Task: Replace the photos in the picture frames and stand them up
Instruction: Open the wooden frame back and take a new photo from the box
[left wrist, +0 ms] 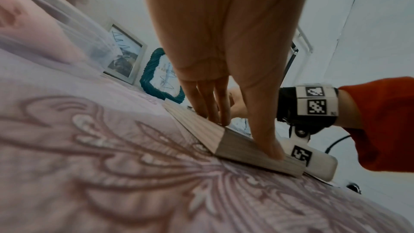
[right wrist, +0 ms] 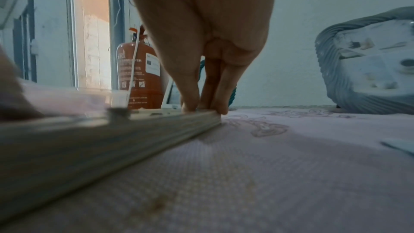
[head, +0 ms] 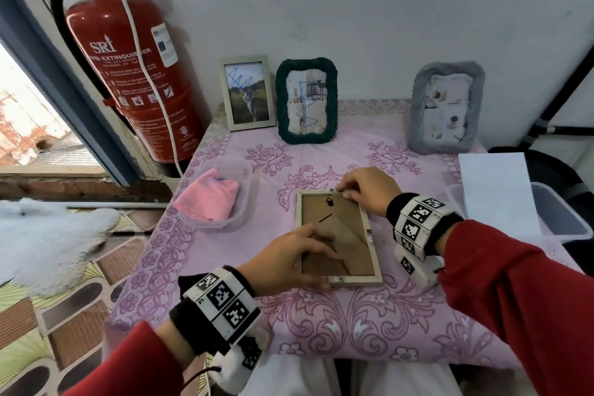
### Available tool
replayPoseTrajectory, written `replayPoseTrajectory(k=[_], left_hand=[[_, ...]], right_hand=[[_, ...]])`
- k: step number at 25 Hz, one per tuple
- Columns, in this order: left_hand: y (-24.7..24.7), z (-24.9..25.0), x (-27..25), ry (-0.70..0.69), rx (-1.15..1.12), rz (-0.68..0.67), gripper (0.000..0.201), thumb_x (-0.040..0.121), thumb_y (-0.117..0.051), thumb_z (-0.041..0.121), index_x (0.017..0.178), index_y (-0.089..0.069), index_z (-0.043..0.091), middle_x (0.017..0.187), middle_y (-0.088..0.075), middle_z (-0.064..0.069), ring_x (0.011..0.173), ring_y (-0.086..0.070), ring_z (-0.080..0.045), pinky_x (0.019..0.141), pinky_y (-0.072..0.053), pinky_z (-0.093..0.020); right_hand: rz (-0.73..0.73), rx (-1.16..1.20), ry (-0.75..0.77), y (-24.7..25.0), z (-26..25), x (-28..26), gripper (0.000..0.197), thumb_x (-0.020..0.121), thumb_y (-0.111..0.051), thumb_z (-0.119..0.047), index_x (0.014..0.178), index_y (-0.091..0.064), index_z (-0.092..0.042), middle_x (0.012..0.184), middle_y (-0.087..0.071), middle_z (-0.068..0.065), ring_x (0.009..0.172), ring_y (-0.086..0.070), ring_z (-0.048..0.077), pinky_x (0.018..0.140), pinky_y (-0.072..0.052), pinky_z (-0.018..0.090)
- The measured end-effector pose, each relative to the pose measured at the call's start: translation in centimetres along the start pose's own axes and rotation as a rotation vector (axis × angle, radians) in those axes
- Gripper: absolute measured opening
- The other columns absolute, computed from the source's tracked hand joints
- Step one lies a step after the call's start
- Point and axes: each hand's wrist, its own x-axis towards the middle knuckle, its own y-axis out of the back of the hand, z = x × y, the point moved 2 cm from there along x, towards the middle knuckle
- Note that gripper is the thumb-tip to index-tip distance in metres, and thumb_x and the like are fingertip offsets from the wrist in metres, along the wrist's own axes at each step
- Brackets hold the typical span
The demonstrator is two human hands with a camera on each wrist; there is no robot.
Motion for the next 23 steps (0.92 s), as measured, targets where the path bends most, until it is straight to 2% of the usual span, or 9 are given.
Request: replayPoseTrajectory(k=[2,4,6,7,10,13,16,19,23], left_hand=[[0.5,0.0,0.0,0.031,-0.172,0.117,0.044,0.076,-0.076,0.023,0.118,-0.063,0.025,0.125,-0.050,0.003,0.117,-0.049,-0.004,0.099,-0.043,-0.019],[1.4,-0.4,0.2,0.085,-0.271,0.322,0.039,0.079,-0.072,0.013,0.116,-0.062,0.022,0.119,-0.054,0.001,0.111,-0.055,-0.007,0.091,-0.048,-0.017],[2.3,-1.0,0.4,0.174,-0.250,0.492,0.035,0.081,-0.068,0.002,0.112,-0.062,0.017,0.118,-0.058,-0.002,0.108,-0.058,-0.012,0.083,-0.049,-0.014],[2.6,-1.3,0.5,0.219,-0.202,0.517,0.035,0.081,-0.066,0.000,0.112,-0.061,0.015,0.117,-0.059,-0.004,0.105,-0.059,-0.014,0.081,-0.048,-0.013],[2.7,-1.9,0.9,0.325,-0.054,0.378,0.032,0.081,-0.068,0.009,0.112,-0.063,0.015,0.117,-0.057,-0.005,0.102,-0.058,-0.015,0.083,-0.043,-0.015],[2.1,-1.6,1.3,0.318,0.144,0.253,0.040,0.077,-0.075,0.026,0.114,-0.064,0.016,0.114,-0.048,-0.004,0.103,-0.054,-0.015,0.084,-0.040,-0.016],[2.1,-1.2,1.9,0.305,0.185,0.262,0.047,0.074,-0.077,0.029,0.115,-0.064,0.012,0.113,-0.047,-0.006,0.098,-0.055,-0.017,0.086,-0.042,-0.019],[2.2,-1.3,2.2,0.314,0.148,0.299,0.050,0.075,-0.077,0.024,0.118,-0.060,0.005,0.115,-0.049,-0.010,0.097,-0.059,-0.020,0.083,-0.045,-0.019],[1.9,-1.3,2.0,0.325,0.112,0.363,0.048,0.080,-0.072,0.026,0.120,-0.059,0.004,0.116,-0.053,-0.010,0.099,-0.061,-0.020,0.082,-0.048,-0.022]], right_hand=[[-0.065,-0.019,0.041,0.1,0.0,-0.8,0.032,0.085,-0.065,-0.017,0.117,-0.064,-0.014,0.121,-0.061,0.006,0.113,-0.055,0.020,0.098,-0.043,0.032],[-0.078,-0.090,0.069,0.1,-0.2,-1.6,0.041,0.086,-0.064,-0.022,0.125,-0.056,-0.011,0.124,-0.054,0.012,0.118,-0.047,0.024,0.100,-0.037,0.031],[-0.027,-0.129,0.086,0.2,-0.6,-2.6,0.041,0.087,-0.062,-0.026,0.125,-0.056,-0.012,0.122,-0.052,0.011,0.118,-0.044,0.025,0.100,-0.037,0.034],[-0.003,-0.115,0.094,0.2,-0.9,-3.1,0.038,0.087,-0.062,-0.027,0.122,-0.058,-0.012,0.119,-0.053,0.010,0.115,-0.046,0.024,0.098,-0.039,0.033],[-0.044,-0.009,0.070,0.1,-1.5,-4.1,0.039,0.086,-0.064,-0.031,0.118,-0.061,-0.010,0.112,-0.062,0.009,0.102,-0.057,0.020,0.086,-0.044,0.027],[-0.143,0.017,0.038,-0.6,-2.2,-4.8,0.050,0.080,-0.069,-0.040,0.115,-0.061,-0.006,0.110,-0.063,0.010,0.098,-0.059,0.021,0.083,-0.047,0.027],[-0.162,-0.049,0.031,-1.5,-2.8,-5.3,0.062,0.072,-0.072,-0.049,0.112,-0.059,-0.004,0.109,-0.057,0.011,0.096,-0.055,0.024,0.082,-0.048,0.033],[-0.129,-0.011,0.000,-1.9,-3.1,-5.3,0.061,0.070,-0.074,-0.044,0.114,-0.058,-0.006,0.114,-0.059,0.011,0.102,-0.057,0.025,0.088,-0.049,0.036],[-0.098,0.026,-0.036,-2.1,-3.4,-5.4,0.060,0.067,-0.075,-0.039,0.117,-0.055,-0.013,0.118,-0.058,0.007,0.107,-0.055,0.023,0.090,-0.048,0.035]])
